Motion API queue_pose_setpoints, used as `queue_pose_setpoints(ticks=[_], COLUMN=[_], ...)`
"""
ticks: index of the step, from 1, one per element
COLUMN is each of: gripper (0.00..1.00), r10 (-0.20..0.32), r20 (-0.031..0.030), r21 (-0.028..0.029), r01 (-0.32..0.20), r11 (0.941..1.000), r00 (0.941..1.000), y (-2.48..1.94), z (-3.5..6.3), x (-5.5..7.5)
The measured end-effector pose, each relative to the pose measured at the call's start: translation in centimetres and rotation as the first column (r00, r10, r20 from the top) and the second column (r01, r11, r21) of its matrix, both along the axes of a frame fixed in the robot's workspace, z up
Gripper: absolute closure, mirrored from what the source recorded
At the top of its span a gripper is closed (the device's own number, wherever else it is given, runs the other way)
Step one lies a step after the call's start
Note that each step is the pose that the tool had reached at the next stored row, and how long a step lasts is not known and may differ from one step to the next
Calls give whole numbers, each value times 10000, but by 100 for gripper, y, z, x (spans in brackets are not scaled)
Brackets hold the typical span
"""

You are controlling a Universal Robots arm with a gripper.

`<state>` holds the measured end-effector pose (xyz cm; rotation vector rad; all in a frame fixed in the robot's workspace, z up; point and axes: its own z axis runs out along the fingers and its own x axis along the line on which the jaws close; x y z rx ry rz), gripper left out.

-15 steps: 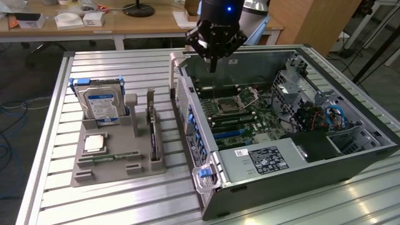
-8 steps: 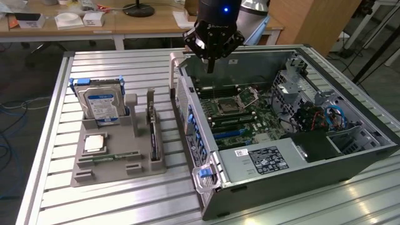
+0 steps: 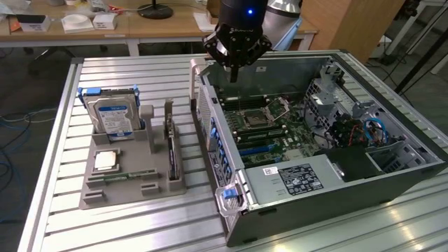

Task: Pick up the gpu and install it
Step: 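Reach for the gpu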

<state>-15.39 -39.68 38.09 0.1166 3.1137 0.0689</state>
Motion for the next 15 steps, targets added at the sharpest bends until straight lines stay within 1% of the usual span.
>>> queue_pose_setpoints(ticks=[15], gripper=[89], r10=[-1], r20=[0], r21=[0], r01=[1], r11=[10000], r00=[10000], y=[1], z=[-22], x=[-73])
